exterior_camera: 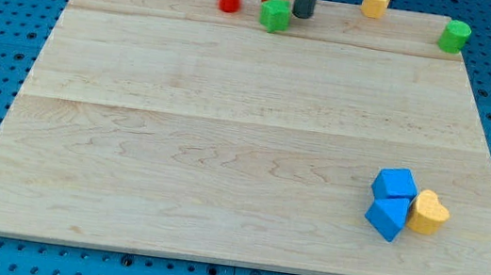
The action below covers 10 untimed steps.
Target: Group up the red blocks and green star at the top side of the board
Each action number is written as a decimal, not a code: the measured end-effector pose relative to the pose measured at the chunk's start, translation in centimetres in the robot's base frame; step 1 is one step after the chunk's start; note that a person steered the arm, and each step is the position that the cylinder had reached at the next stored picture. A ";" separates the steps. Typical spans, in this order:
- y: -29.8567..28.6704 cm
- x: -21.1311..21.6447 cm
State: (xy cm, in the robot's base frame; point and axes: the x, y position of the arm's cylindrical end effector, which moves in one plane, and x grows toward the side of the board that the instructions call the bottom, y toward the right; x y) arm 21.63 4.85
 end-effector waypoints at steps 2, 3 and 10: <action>5.2 -2.5; -2.1 -2.4; -3.2 1.6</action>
State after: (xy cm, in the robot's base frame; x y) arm 23.18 1.63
